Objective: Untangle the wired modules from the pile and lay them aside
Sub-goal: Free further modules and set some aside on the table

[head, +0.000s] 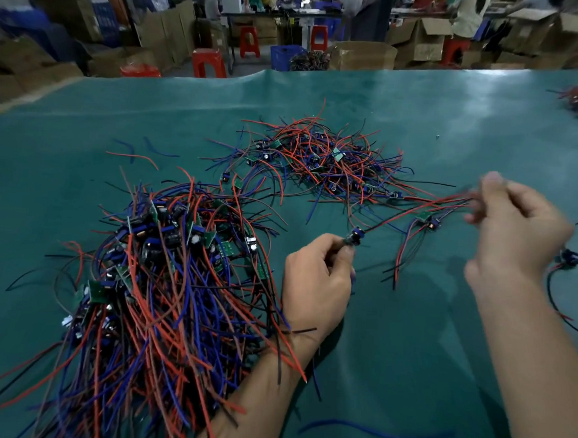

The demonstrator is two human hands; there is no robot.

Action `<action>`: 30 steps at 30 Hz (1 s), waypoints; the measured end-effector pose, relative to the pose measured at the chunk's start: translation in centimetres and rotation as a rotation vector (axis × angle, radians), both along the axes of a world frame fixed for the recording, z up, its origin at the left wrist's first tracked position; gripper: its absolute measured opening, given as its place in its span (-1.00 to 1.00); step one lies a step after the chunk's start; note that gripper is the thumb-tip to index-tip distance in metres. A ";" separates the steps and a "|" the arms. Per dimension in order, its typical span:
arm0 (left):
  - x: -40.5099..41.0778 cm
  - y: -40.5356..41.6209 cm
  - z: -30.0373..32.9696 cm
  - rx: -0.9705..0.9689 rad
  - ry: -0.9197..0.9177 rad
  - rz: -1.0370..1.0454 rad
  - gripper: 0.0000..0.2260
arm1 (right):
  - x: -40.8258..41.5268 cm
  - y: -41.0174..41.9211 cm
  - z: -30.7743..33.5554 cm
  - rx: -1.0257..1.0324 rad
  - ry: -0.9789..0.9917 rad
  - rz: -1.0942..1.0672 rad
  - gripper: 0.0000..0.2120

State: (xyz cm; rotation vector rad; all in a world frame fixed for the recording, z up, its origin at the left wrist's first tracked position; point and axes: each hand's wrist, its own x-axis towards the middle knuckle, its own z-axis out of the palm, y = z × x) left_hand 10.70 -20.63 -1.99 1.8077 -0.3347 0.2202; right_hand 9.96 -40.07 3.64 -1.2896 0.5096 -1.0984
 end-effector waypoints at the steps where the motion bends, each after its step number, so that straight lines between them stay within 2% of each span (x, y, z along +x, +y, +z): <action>1: 0.1 0.0 0.0 -0.017 0.000 0.034 -0.85 | 0.1 0.1 -0.1 0.012 0.033 -0.036 -0.80; 3: 0.2 0.1 0.0 -0.047 0.003 0.093 -0.86 | 0.6 1.1 -0.5 -0.062 0.183 -0.009 -0.81; 6: 0.3 0.2 0.1 -0.083 -0.014 0.200 -0.86 | 1.0 4.0 -1.7 -0.341 0.387 0.132 -0.73; 8: 0.3 0.3 0.1 -0.090 -0.041 0.256 -0.85 | 0.7 5.3 -1.7 -0.589 0.392 0.109 -0.67; 10: 0.3 0.4 0.3 -0.079 -0.062 0.291 -0.86 | 0.3 5.8 -1.6 -0.828 0.328 0.051 -0.74; 11: 0.3 0.4 0.3 -0.078 -0.066 0.293 -0.86 | 0.1 6.1 -1.6 -0.881 0.311 0.068 -0.73; 13: 0.2 0.3 0.4 -0.057 -0.089 0.269 -0.87 | 0.0 7.2 -1.6 -0.846 0.339 0.293 -0.60; 15: 0.1 0.3 0.3 -0.024 -0.113 0.214 -0.88 | -0.1 8.2 -1.8 -0.732 0.377 0.541 -0.63; 16: 0.2 0.3 0.2 -0.011 -0.117 0.187 -0.89 | -0.2 8.4 -2.0 -0.701 0.366 0.575 -0.68; 18: 0.2 0.3 0.0 0.008 -0.126 0.147 -0.86 | -0.2 8.2 -2.1 -0.683 0.331 0.542 -0.72; 22: 0.1 0.0 0.2 0.041 -0.149 0.091 -0.84 | 0.1 6.9 -1.5 -0.652 0.254 0.363 -0.65; 26: 0.0 -0.3 0.2 -0.007 -0.188 0.073 -0.86 | 0.0 5.2 1.0 -0.468 0.036 0.180 -0.60; 28: 0.0 -0.3 0.2 -0.006 -0.199 0.071 -0.87 | -0.1 5.0 3.1 -0.485 -0.041 0.095 -0.52; 30: 0.1 -0.2 0.1 -0.010 -0.170 0.080 -0.85 | 0.0 6.4 6.2 -0.522 -0.101 0.121 -0.51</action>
